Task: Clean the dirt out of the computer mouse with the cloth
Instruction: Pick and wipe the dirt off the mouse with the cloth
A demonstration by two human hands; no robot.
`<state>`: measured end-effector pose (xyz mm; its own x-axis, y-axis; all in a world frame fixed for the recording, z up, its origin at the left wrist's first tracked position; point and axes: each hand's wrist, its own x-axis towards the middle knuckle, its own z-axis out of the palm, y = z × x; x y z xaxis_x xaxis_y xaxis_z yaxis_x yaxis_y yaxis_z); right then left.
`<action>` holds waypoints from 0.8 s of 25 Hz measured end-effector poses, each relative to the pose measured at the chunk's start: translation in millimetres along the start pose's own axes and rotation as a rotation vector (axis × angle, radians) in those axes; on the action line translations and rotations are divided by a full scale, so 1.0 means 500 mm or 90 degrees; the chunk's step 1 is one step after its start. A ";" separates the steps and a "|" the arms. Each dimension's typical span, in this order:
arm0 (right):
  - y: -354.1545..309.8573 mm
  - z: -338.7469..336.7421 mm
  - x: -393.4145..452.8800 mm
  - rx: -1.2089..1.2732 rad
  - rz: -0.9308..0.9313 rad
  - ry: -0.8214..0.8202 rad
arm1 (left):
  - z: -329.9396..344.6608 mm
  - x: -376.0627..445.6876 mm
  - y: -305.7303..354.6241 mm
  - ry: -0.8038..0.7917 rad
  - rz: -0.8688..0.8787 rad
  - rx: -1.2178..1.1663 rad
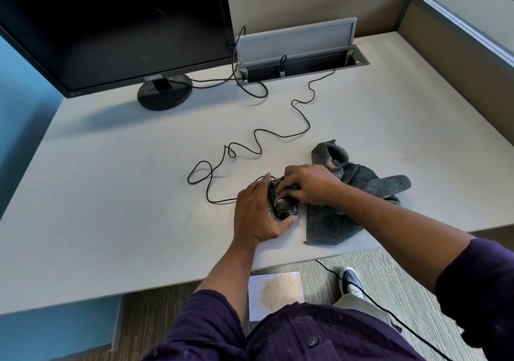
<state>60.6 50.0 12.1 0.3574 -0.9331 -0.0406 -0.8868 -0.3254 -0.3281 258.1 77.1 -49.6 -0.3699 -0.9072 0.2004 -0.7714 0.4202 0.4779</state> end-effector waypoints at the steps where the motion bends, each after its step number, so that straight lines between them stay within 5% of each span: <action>1: 0.000 0.000 -0.003 -0.004 0.003 0.007 | 0.000 0.001 -0.001 0.001 0.001 0.000; 20: 0.000 0.004 -0.029 0.045 0.010 0.027 | 0.010 0.002 -0.007 0.024 0.018 0.011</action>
<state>56.1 63.9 10.7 0.3290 -0.9443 -0.0073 -0.8691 -0.2997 -0.3934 257.7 74.8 -55.4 -0.3719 -0.8952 0.2455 -0.7702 0.4452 0.4567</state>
